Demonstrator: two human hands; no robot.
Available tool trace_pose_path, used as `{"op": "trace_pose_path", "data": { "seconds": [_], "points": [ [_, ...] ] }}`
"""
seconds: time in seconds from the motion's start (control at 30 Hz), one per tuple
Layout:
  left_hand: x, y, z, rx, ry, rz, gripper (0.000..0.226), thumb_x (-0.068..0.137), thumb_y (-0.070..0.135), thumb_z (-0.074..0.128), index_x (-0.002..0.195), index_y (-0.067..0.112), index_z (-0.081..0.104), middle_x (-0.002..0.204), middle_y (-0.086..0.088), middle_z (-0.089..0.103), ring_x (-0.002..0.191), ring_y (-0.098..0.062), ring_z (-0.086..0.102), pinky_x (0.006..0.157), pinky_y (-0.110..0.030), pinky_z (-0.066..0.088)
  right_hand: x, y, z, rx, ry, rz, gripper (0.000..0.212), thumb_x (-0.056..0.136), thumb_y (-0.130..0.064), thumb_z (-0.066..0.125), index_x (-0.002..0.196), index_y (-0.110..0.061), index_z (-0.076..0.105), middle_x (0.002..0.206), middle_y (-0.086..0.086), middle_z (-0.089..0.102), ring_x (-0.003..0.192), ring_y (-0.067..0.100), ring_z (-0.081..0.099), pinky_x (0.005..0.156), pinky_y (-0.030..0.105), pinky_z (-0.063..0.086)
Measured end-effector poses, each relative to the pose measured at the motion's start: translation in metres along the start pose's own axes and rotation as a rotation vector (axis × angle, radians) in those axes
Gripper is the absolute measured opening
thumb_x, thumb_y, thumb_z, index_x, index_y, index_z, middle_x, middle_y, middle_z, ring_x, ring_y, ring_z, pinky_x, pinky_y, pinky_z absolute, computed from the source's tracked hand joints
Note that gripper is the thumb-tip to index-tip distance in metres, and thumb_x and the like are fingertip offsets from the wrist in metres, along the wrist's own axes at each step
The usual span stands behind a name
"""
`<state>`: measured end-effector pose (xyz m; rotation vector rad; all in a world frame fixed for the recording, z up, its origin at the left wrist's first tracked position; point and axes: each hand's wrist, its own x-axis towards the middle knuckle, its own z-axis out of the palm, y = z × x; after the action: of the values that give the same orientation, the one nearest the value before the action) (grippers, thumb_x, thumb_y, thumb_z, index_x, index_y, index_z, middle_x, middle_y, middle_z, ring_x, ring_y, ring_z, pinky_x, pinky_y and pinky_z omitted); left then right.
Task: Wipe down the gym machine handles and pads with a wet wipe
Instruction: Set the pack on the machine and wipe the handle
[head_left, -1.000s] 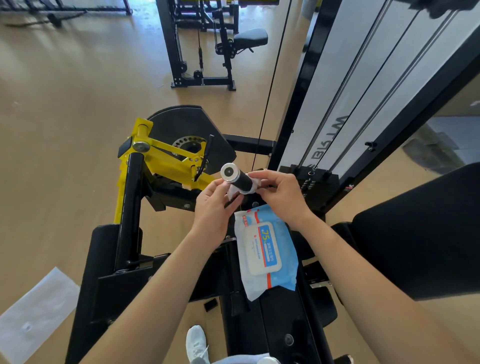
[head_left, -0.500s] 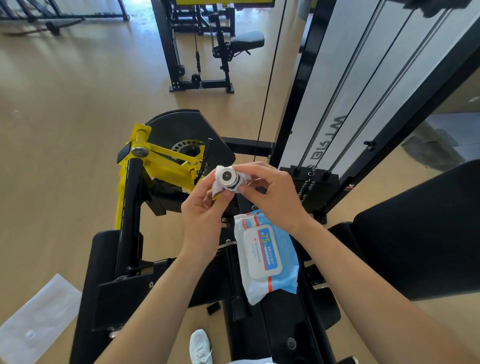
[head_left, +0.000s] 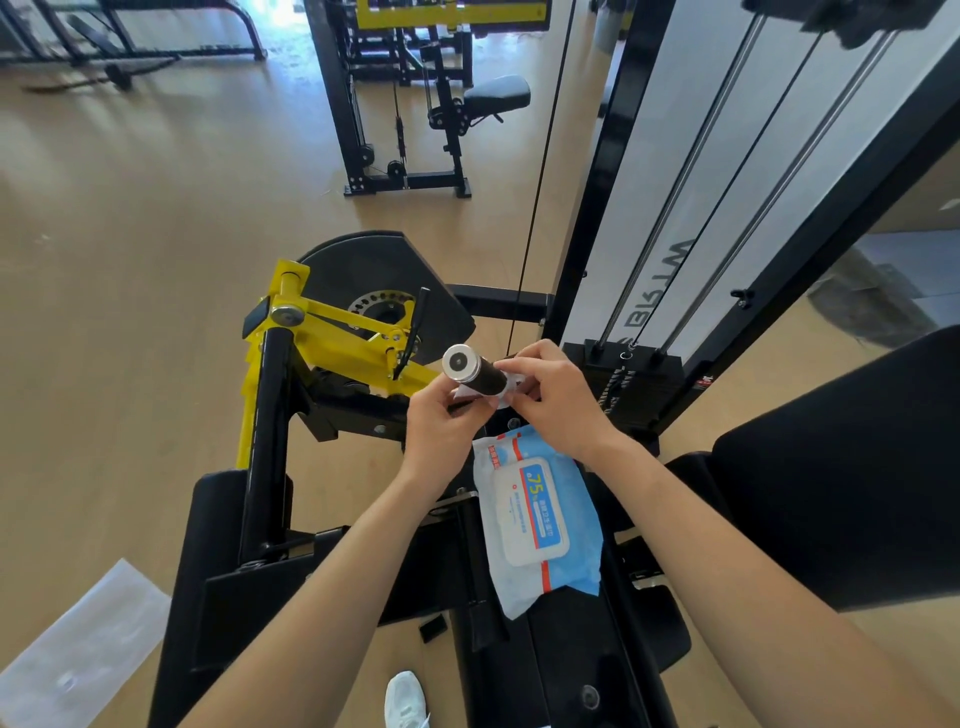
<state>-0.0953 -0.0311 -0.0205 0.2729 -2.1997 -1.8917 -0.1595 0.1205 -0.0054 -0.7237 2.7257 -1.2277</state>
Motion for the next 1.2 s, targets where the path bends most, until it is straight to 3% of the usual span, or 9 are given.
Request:
{"op": "trace_pose_path", "data": {
  "seconds": [0.13,0.27,0.43,0.6,0.73,0.87,1.03,1.13,1.2],
  "points": [
    [-0.010,0.012,-0.008,0.040,0.081,0.158,0.023,0.091,0.007,0.074,0.110,0.019,0.069,0.099,0.004,0.074,0.092,-0.004,0.069,0.076,-0.011,0.053,-0.006,-0.013,-0.003,0.089,0.056,-0.089,0.038,0.092,0.002,0.067,0.127,-0.012,0.069,0.113,0.001,0.060,0.097,0.011,0.062,0.086,0.017,0.054],
    [-0.023,0.028,-0.018,-0.004,0.194,0.198,0.035,0.089,0.009,0.077,0.123,0.014,0.068,0.113,0.001,0.073,0.105,-0.008,0.068,0.083,-0.013,0.054,-0.013,-0.040,-0.008,0.191,0.144,-0.181,0.033,0.093,-0.003,0.069,0.125,-0.010,0.070,0.119,0.004,0.066,0.107,0.013,0.063,0.089,0.018,0.054],
    [-0.029,0.045,-0.028,0.005,0.228,0.371,0.030,0.089,0.012,0.073,0.119,0.015,0.069,0.117,-0.001,0.071,0.111,-0.012,0.067,0.086,-0.015,0.054,-0.017,-0.066,-0.014,0.265,0.197,-0.264,0.030,0.094,-0.007,0.068,0.123,-0.007,0.070,0.120,0.005,0.068,0.111,0.013,0.064,0.092,0.021,0.055],
    [-0.026,0.049,-0.031,-0.001,0.230,0.345,0.026,0.094,0.011,0.070,0.120,0.015,0.071,0.115,0.001,0.073,0.109,-0.013,0.069,0.087,-0.016,0.054,-0.016,-0.072,-0.015,0.263,0.219,-0.305,0.026,0.095,-0.011,0.067,0.120,-0.007,0.073,0.118,0.006,0.070,0.111,0.013,0.064,0.091,0.023,0.056],
    [-0.022,0.047,-0.029,-0.026,0.183,0.270,0.032,0.094,0.022,0.067,0.123,0.011,0.071,0.110,-0.005,0.074,0.099,-0.007,0.069,0.080,-0.012,0.052,-0.013,-0.058,-0.013,0.253,0.187,-0.242,0.028,0.095,-0.012,0.068,0.123,-0.006,0.072,0.118,0.007,0.070,0.107,0.015,0.066,0.089,0.023,0.057],
    [-0.021,0.030,-0.027,0.021,0.125,0.216,0.039,0.091,0.020,0.071,0.128,0.008,0.069,0.110,0.002,0.074,0.099,-0.001,0.069,0.080,-0.010,0.053,-0.016,-0.035,-0.006,0.170,0.150,-0.174,0.030,0.094,-0.004,0.067,0.124,-0.008,0.071,0.119,0.005,0.069,0.107,0.015,0.066,0.091,0.020,0.055],
    [-0.014,0.001,-0.014,0.126,0.053,0.145,0.019,0.095,0.020,0.069,0.111,0.011,0.073,0.092,0.008,0.073,0.085,-0.006,0.068,0.072,-0.011,0.050,-0.012,-0.008,0.001,0.084,0.064,-0.033,0.036,0.093,0.001,0.067,0.127,-0.010,0.070,0.116,0.001,0.068,0.103,0.012,0.065,0.092,0.020,0.056],
    [-0.008,-0.011,-0.005,0.099,0.000,0.100,0.007,0.097,0.016,0.067,0.104,0.016,0.070,0.090,0.006,0.073,0.083,-0.011,0.068,0.070,-0.016,0.052,-0.008,0.000,-0.001,0.042,-0.002,0.007,0.039,0.093,0.001,0.066,0.130,-0.013,0.068,0.114,0.000,0.067,0.100,0.011,0.065,0.088,0.018,0.055],
    [-0.003,-0.017,0.000,0.082,-0.051,0.053,0.009,0.099,0.014,0.065,0.107,0.018,0.067,0.095,0.003,0.074,0.089,-0.013,0.070,0.074,-0.023,0.055,-0.005,0.001,-0.003,0.018,-0.056,0.042,0.042,0.093,-0.001,0.066,0.133,-0.015,0.065,0.116,0.001,0.066,0.101,0.014,0.065,0.091,0.024,0.056]
  ]
}}
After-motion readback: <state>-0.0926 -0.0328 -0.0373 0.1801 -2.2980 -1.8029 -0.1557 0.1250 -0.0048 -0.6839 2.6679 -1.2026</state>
